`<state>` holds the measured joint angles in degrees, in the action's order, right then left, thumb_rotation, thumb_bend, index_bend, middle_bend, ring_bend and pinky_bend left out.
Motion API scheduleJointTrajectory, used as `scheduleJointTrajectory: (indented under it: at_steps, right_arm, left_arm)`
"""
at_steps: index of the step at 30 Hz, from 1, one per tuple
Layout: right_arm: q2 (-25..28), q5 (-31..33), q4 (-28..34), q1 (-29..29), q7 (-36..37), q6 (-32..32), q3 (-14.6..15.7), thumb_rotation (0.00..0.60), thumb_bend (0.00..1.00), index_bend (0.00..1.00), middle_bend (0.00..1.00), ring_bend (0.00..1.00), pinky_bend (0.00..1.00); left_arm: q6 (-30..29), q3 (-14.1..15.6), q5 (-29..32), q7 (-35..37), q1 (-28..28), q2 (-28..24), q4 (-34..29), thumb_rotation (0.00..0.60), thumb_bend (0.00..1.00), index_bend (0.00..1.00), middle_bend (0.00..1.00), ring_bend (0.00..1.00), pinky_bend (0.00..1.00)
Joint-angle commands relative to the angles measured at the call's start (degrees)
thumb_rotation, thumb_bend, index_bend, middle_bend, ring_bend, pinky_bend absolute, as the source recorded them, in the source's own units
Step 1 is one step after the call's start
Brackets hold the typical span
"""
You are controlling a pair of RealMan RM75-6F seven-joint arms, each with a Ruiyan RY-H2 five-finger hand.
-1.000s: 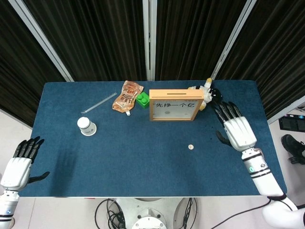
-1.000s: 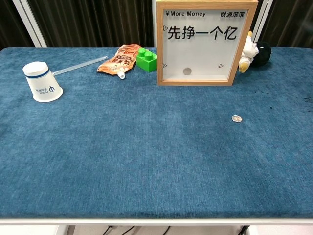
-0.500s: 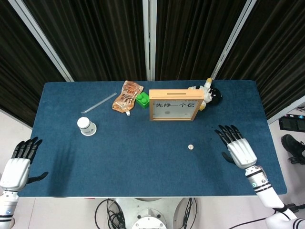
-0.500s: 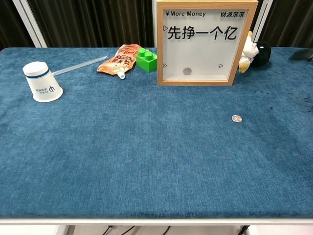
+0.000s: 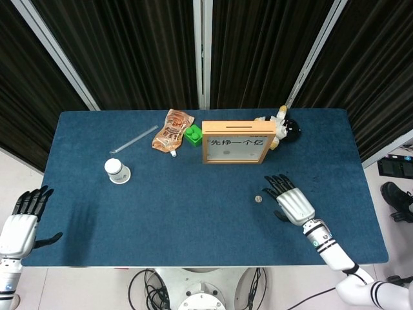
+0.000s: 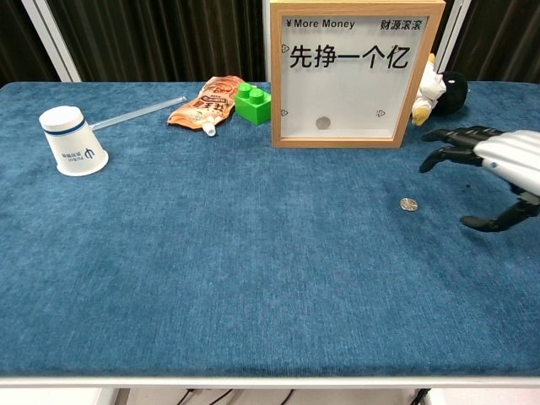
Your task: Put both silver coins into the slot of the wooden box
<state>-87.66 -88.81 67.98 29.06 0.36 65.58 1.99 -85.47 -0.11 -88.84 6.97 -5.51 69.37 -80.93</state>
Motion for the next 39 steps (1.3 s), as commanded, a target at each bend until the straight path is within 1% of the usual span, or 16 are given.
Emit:
scheduleJointTrajectory:
  at_steps: [1, 9, 16, 20, 27, 39]
  right_arm:
    - [-1.28, 0.01, -1.12, 0.71, 0.07, -1.01, -0.58, 0.600, 0.22, 0.26, 0.00, 0.00, 0.00]
    - [-3.65, 1.23, -3.03, 1.95, -0.47, -3.36, -2.13, 0.600, 0.22, 0.29, 0.00, 0.00, 0.00]
    - [-5.16, 3.08, -4.66, 2.13, -0.21, -5.18, -3.04, 0.600, 0.25, 0.33, 0.00, 0.00, 0.00]
    - [-5.96, 3.47, -5.55, 2.07, 0.30, -5.53, -3.23, 0.600, 0.27, 0.34, 0.00, 0.00, 0.00]
    - [-7.06, 3.61, -6.53, 1.95, 1.08, -5.72, -3.33, 0.600, 0.28, 0.36, 0.00, 0.00, 0.00]
    - [-7.41, 3.06, -6.83, 1.84, 1.69, -4.89, -3.50, 0.600, 0.30, 0.39, 0.00, 0.00, 0.00]
  left_arm:
    - [-0.06, -0.01, -0.05, 0.14, 0.02, -0.07, 0.02, 0.600, 0.00, 0.03, 0.01, 0.00, 0.00]
    - [-0.40, -0.16, 0.05, 0.92, 0.23, -0.28, 0.23, 0.600, 0.00, 0.03, 0.01, 0.00, 0.00]
    - [-0.23, -0.20, -0.05, 1.78, 0.12, -0.58, 0.24, 0.600, 0.00, 0.03, 0.01, 0.00, 0.00]
    - [0.00, -0.24, 0.03, 2.02, 0.02, -0.61, 0.41, 0.600, 0.00, 0.03, 0.01, 0.00, 0.00]
    - [0.57, -0.10, 0.17, 2.44, -0.07, -0.83, 0.55, 0.600, 0.00, 0.03, 0.01, 0.00, 0.00]
    - [0.51, -0.17, 0.19, 2.90, -0.04, -0.61, 1.01, 0.600, 0.00, 0.03, 0.01, 0.00, 0.00]
